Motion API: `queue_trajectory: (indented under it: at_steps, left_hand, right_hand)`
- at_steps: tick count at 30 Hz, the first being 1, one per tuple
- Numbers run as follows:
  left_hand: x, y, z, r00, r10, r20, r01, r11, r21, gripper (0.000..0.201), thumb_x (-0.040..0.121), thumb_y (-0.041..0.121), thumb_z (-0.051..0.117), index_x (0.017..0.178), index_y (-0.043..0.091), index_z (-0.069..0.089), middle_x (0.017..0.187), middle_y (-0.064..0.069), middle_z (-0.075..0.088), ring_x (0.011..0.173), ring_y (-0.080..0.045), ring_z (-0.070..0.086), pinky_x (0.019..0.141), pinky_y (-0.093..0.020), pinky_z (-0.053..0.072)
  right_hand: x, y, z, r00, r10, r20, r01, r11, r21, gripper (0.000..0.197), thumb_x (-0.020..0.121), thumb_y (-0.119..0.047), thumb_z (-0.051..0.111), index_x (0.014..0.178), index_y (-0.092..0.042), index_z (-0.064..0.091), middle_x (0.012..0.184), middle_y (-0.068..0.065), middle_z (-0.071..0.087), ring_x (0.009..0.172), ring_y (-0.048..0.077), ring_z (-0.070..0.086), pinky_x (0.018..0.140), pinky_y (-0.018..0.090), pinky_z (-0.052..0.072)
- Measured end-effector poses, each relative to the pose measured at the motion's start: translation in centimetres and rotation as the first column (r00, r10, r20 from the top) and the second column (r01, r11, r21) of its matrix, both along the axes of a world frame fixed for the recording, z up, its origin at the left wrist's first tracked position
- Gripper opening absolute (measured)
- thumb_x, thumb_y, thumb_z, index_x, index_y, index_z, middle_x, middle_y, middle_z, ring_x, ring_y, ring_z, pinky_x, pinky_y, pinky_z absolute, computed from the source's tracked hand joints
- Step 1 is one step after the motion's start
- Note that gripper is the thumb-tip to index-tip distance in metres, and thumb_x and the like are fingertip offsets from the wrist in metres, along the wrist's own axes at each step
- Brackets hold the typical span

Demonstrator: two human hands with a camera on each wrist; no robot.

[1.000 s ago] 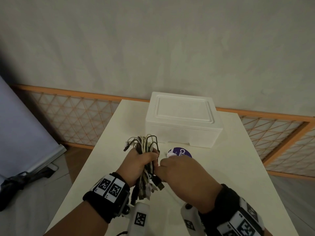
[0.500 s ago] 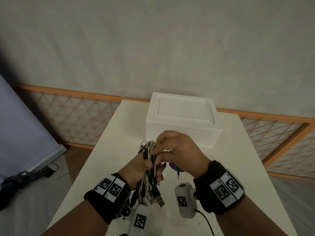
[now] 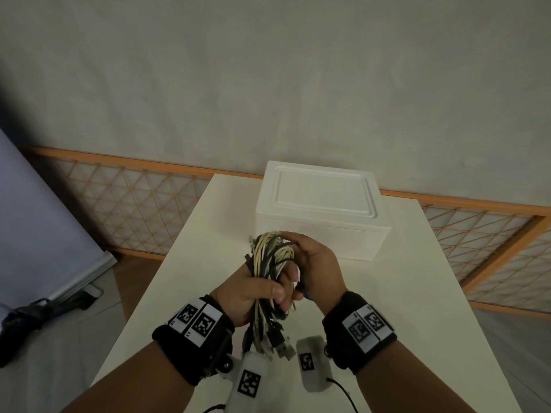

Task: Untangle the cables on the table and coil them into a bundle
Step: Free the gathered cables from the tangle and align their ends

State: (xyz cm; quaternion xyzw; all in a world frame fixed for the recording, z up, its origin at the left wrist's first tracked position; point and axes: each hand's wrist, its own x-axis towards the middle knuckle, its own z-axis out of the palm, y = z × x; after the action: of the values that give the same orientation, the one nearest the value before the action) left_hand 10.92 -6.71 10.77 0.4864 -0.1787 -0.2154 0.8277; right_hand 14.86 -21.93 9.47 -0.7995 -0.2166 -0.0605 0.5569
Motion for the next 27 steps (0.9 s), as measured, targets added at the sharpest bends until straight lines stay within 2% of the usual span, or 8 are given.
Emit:
queue_trajectory:
  at_steps: [4, 9, 11, 14, 16, 17, 23, 27]
  left_hand:
    - [0.3, -0.1, -0.9, 0.996, 0.018, -0.09, -0.031, 0.989, -0.144, 0.025, 0.058, 0.009, 0.069, 0.083, 0.007, 0.069, 0.053, -0.002, 0.057, 0.053, -0.016, 0.058, 0.08, -0.033, 0.054]
    - [0.5, -0.2, -0.8, 0.994, -0.065, -0.084, 0.042, 0.968, -0.247, 0.045, 0.068, 0.017, 0.074, 0.107, -0.002, 0.066, 0.072, -0.005, 0.067, 0.071, -0.019, 0.065, 0.086, -0.035, 0.052]
    - [0.7, -0.5, -0.8, 0.993, 0.023, -0.119, -0.051, 0.971, -0.233, 0.059, 0.059, 0.019, 0.082, 0.113, 0.0, 0.068, 0.082, -0.009, 0.073, 0.081, -0.022, 0.07, 0.083, -0.034, 0.054]
    - [1.4, -0.7, -0.8, 0.965, 0.149, -0.218, -0.205, 0.942, -0.266, 0.072, 0.049, 0.013, 0.089, 0.117, 0.003, 0.067, 0.11, -0.016, 0.07, 0.105, -0.026, 0.067, 0.088, -0.032, 0.054]
    - [1.9, -0.5, -0.9, 0.944, 0.227, -0.24, -0.288, 0.92, -0.265, 0.076, 0.048, 0.012, 0.09, 0.119, 0.005, 0.066, 0.122, -0.016, 0.065, 0.116, -0.027, 0.061, 0.093, -0.031, 0.052]
    - [2.1, -0.2, -1.0, 0.936, 0.255, -0.241, -0.315, 0.913, -0.258, 0.076, 0.047, 0.013, 0.09, 0.119, 0.007, 0.066, 0.124, -0.015, 0.064, 0.119, -0.026, 0.06, 0.095, -0.031, 0.051]
    - [2.2, 1.2, -1.5, 0.925, 0.326, -0.195, -0.363, 0.91, -0.2, 0.072, 0.043, 0.011, 0.09, 0.113, 0.014, 0.071, 0.113, -0.016, 0.069, 0.116, -0.027, 0.061, 0.091, -0.029, 0.052]
    - [1.5, 1.3, -1.3, 0.933, 0.316, -0.172, -0.342, 0.927, -0.154, 0.058, 0.053, 0.008, 0.07, 0.11, 0.019, 0.072, 0.094, -0.012, 0.074, 0.1, -0.025, 0.069, 0.085, -0.03, 0.056]
  right_hand:
    - [0.5, 0.0, -0.3, 0.981, -0.023, -0.191, -0.033, 0.958, -0.285, 0.027, 0.086, -0.022, 0.055, 0.111, -0.034, 0.056, 0.086, -0.006, 0.068, 0.079, 0.017, 0.065, 0.069, 0.032, 0.053]
    - [0.4, -0.9, -3.7, 0.995, -0.017, -0.1, -0.073, 0.557, -0.827, 0.029, 0.086, -0.03, 0.045, 0.11, -0.017, 0.052, 0.099, 0.02, 0.063, 0.092, 0.043, 0.06, 0.081, 0.054, 0.051]
    - [-0.4, -0.3, -3.7, 0.993, 0.067, -0.102, -0.12, 0.39, -0.913, 0.026, 0.093, -0.024, 0.039, 0.11, -0.013, 0.056, 0.106, 0.016, 0.065, 0.092, 0.033, 0.064, 0.08, 0.046, 0.054]
    - [-2.7, 0.7, -2.1, 0.991, 0.119, -0.058, -0.118, 0.589, -0.799, 0.031, 0.096, -0.002, 0.041, 0.125, 0.004, 0.052, 0.123, 0.027, 0.057, 0.077, 0.009, 0.068, 0.072, 0.026, 0.056]
    - [-3.3, 0.3, -2.8, 0.955, 0.248, 0.16, 0.014, 0.501, -0.865, 0.027, 0.095, -0.006, 0.043, 0.114, 0.001, 0.06, 0.107, 0.023, 0.063, 0.074, 0.016, 0.067, 0.066, 0.032, 0.056]
    - [-3.6, 0.0, -3.1, 0.956, 0.247, 0.159, -0.014, 0.579, -0.815, 0.022, 0.092, -0.011, 0.045, 0.103, -0.005, 0.064, 0.094, 0.016, 0.064, 0.072, 0.024, 0.066, 0.06, 0.037, 0.056]
    - [-3.6, -1.1, 0.7, 0.96, 0.226, 0.167, -0.017, 0.638, -0.77, 0.015, 0.084, -0.009, 0.049, 0.089, -0.008, 0.064, 0.086, 0.005, 0.063, 0.079, 0.024, 0.06, 0.072, 0.038, 0.053]
    - [-3.9, -1.8, 1.9, 0.888, 0.335, 0.314, -0.01, 0.698, -0.716, 0.016, 0.071, -0.004, 0.065, 0.081, -0.016, 0.069, 0.07, -0.004, 0.066, 0.064, 0.017, 0.061, 0.062, 0.026, 0.054]
